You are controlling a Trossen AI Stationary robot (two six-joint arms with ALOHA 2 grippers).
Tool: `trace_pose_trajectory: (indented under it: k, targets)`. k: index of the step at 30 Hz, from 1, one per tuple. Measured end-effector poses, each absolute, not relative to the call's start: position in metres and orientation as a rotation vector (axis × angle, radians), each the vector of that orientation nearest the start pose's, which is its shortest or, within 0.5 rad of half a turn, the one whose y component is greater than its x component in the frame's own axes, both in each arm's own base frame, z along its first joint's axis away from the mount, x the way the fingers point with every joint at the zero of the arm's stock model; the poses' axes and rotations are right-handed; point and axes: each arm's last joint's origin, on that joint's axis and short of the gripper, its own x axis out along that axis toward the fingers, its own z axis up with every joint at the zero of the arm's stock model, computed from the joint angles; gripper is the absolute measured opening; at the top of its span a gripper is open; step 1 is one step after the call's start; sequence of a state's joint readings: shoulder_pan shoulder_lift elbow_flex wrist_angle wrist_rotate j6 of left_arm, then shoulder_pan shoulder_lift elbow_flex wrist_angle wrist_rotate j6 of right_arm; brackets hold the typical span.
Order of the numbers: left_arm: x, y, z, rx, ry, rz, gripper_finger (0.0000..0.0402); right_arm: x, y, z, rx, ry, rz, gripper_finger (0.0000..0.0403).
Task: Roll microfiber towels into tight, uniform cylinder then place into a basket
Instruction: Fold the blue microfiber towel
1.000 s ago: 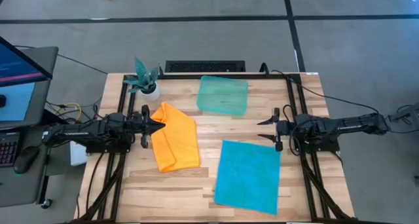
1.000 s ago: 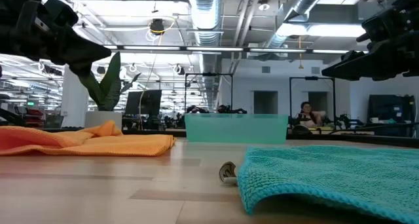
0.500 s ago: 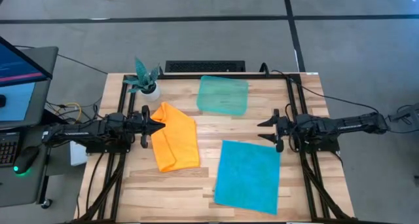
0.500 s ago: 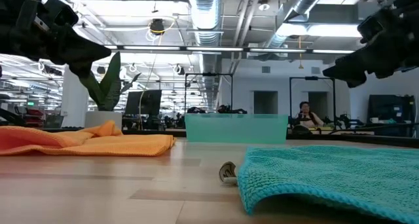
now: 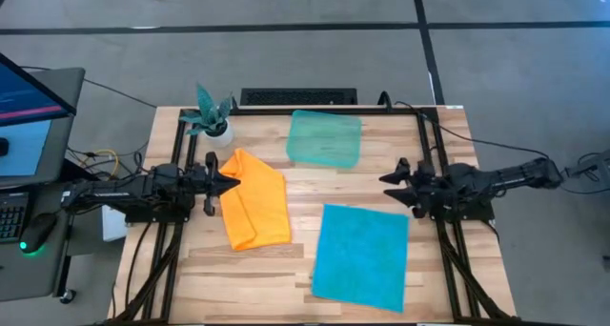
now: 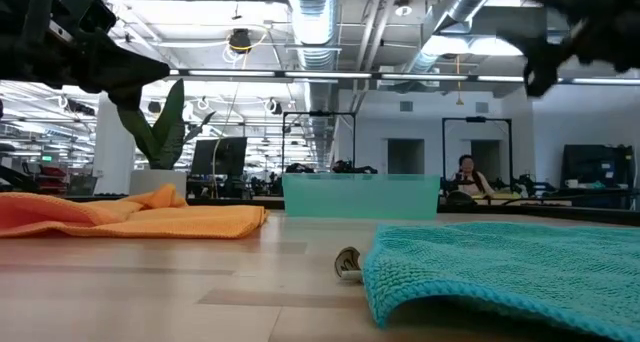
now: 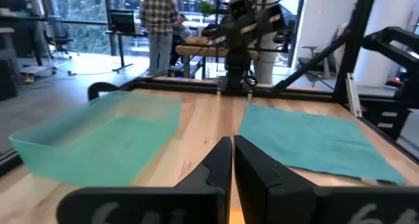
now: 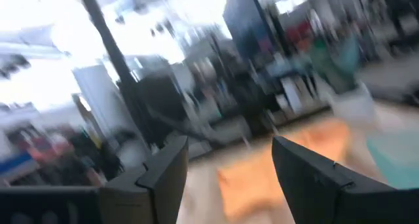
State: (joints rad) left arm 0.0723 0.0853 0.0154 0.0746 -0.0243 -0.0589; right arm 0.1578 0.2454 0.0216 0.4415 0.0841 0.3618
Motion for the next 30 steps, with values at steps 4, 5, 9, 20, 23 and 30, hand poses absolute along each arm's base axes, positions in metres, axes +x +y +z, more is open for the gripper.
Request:
trace_pose_trajectory:
  k: [4,5,9,20,23,30]
  targets:
    - [0.102,0.009,0.169,-0.099,-0.006,0.134,0.0007,0.107,0.017,0.206,0.362,-0.339,0.135,0.0244]
    - [0.102,0.009,0.168,-0.114,0.001,0.135,0.0007,0.107,0.017,0.208,0.365,-0.361,0.145,0.0244]
    - [0.102,0.009,0.166,-0.122,0.026,0.140,0.0007,0.111,0.022,0.212,0.372,-0.339,0.171,0.0244]
    - [0.102,0.010,0.166,-0.135,0.022,0.169,0.0007,0.146,0.048,0.230,0.338,0.005,0.205,0.0244]
    - [0.102,0.010,0.166,-0.144,0.026,0.163,0.0007,0.155,0.052,0.224,0.393,0.194,0.109,0.0244]
    - [0.101,0.010,0.166,-0.122,0.026,0.179,0.0007,0.167,0.054,0.199,0.492,0.520,-0.085,0.0244]
